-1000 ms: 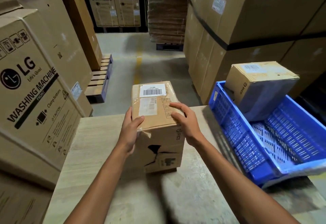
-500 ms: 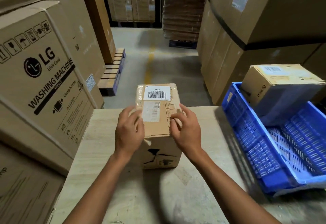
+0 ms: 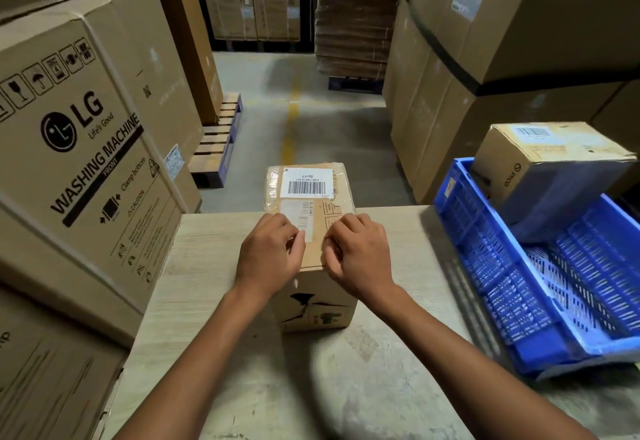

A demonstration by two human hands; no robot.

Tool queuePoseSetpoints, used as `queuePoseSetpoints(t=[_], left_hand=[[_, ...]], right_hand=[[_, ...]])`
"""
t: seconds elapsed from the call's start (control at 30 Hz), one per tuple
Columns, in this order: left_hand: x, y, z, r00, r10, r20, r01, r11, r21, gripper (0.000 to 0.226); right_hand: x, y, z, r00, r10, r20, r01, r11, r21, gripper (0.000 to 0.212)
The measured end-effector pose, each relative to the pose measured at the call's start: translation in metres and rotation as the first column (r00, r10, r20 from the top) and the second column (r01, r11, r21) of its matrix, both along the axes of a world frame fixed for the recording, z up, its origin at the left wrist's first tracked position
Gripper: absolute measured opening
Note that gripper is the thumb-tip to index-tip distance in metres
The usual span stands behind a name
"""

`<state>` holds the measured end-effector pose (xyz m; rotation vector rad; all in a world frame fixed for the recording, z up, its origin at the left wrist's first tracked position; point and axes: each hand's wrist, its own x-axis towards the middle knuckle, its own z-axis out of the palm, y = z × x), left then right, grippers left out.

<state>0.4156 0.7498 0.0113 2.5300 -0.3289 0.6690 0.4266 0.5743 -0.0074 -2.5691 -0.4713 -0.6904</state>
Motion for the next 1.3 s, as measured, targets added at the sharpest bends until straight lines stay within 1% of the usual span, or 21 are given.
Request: queuePoseSetpoints(t=[0.1, 0.17, 0.27, 0.33, 0.43, 0.5, 0.6, 0.67, 0.77, 0.83, 0.9, 0.97, 1.03, 1.07, 1.1, 1.13, 1.17, 1.2, 1.23, 1.27, 1.3], left_hand=[[0.013, -0.001, 0.011, 0.997, -0.012, -0.080, 0.019, 0.996, 0.083, 0.012], [0.019, -0.003, 0.013, 0.988, -0.042, -0.149, 0.058, 0.993, 0.105, 0.020], [0.019, -0.005, 0.011, 0.972, -0.045, -0.230, 0.066, 0.994, 0.082, 0.036], [0.019, -0.006, 0.008, 0.970, -0.024, -0.242, 0.049, 0.994, 0.099, 0.040], [0.028, -0.005, 0.008, 0.975, 0.009, -0.220, 0.029, 0.986, 0.166, 0.032], [0.038, -0.006, 0.014, 0.980, 0.029, -0.195, 0.010, 0.981, 0.194, 0.026], [0.056, -0.010, 0.023, 0.984, 0.065, -0.165, -0.043, 0.990, 0.134, 0.027], [0.067, -0.013, 0.019, 0.978, 0.072, -0.194, -0.048, 0.991, 0.122, 0.034], [0.075, -0.016, 0.008, 0.950, 0.089, -0.301, -0.034, 0.982, 0.185, 0.043], [0.078, -0.014, 0.008, 0.951, 0.110, -0.290, -0.046, 0.975, 0.217, 0.042], [0.083, -0.011, 0.010, 0.967, 0.113, -0.229, -0.062, 0.974, 0.218, 0.036], [0.084, -0.008, 0.011, 0.978, 0.131, -0.165, -0.111, 0.986, 0.124, 0.028], [0.080, -0.006, 0.009, 0.972, 0.193, -0.136, -0.205, 0.976, -0.076, 0.026], [0.075, -0.006, 0.011, 0.960, 0.232, -0.156, -0.260, 0.946, -0.196, 0.030], [0.072, -0.004, 0.010, 0.938, 0.264, -0.224, -0.326, 0.890, -0.317, 0.034], [0.070, -0.003, 0.009, 0.897, 0.270, -0.351, -0.411, 0.801, -0.434, 0.039], [0.069, 0.000, 0.008, 0.834, 0.195, -0.515, -0.498, 0.669, -0.552, 0.045], [0.067, 0.002, 0.008, 0.765, 0.005, -0.644, -0.561, 0.494, -0.664, 0.052], [0.064, 0.006, 0.004, 0.699, -0.215, -0.683, -0.608, 0.325, -0.724, 0.061], [0.059, 0.011, 0.000, 0.658, -0.344, -0.669, -0.636, 0.222, -0.740, 0.069], [0.056, 0.014, -0.003, 0.651, -0.399, -0.646, -0.636, 0.179, -0.751, 0.074]], right_hand=[[0.012, 0.003, 0.017, 0.995, -0.032, -0.091, 0.020, 0.991, -0.132, 0.021], [0.019, 0.007, 0.024, 0.985, -0.016, -0.172, -0.017, 0.981, -0.193, 0.026], [0.023, 0.010, 0.024, 0.970, 0.066, -0.233, -0.117, 0.970, -0.215, 0.042], [0.020, 0.010, 0.023, 0.962, 0.077, -0.264, -0.137, 0.966, -0.218, 0.053], [0.022, 0.009, 0.023, 0.972, 0.071, -0.223, -0.127, 0.960, -0.248, 0.045], [0.030, 0.010, 0.030, 0.971, 0.056, -0.234, -0.124, 0.949, -0.290, 0.039], [0.051, 0.016, 0.041, 0.969, -0.011, -0.246, -0.074, 0.940, -0.333, 0.038], [0.062, 0.020, 0.038, 0.970, -0.041, -0.239, -0.034, 0.953, -0.302, 0.039], [0.066, 0.021, 0.026, 0.960, 0.020, -0.279, -0.100, 0.956, -0.277, 0.046], [0.067, 0.018, 0.025, 0.959, 0.048, -0.280, -0.130, 0.951, -0.280, 0.049], [0.069, 0.017, 0.027, 0.960, 0.056, -0.275, -0.132, 0.955, -0.267, 0.047], [0.067, 0.017, 0.027, 0.963, 0.029, -0.268, -0.071, 0.986, -0.150, 0.044], [0.068, 0.012, 0.022, 0.941, -0.103, -0.323, 0.130, 0.990, 0.062, 0.050], [0.070, 0.006, 0.017, 0.894, -0.162, -0.418, 0.254, 0.951, 0.174, 0.059], [0.070, 0.000, 0.012, 0.817, -0.157, -0.555, 0.361, 0.889, 0.280, 0.069], [0.067, -0.003, 0.010, 0.718, -0.080, -0.692, 0.444, 0.818, 0.366, 0.077], [0.063, -0.005, 0.008, 0.633, 0.043, -0.773, 0.491, 0.750, 0.443, 0.079], [0.057, -0.006, 0.009, 0.588, 0.160, -0.793, 0.487, 0.713, 0.505, 0.074], [0.051, -0.007, 0.011, 0.583, 0.239, -0.777, 0.456, 0.695, 0.556, 0.068], [0.045, -0.007, 0.015, 0.592, 0.285, -0.754, 0.440, 0.669, 0.599, 0.063], [0.040, -0.007, 0.017, 0.596, 0.333, -0.731, 0.433, 0.632, 0.642, 0.061]])
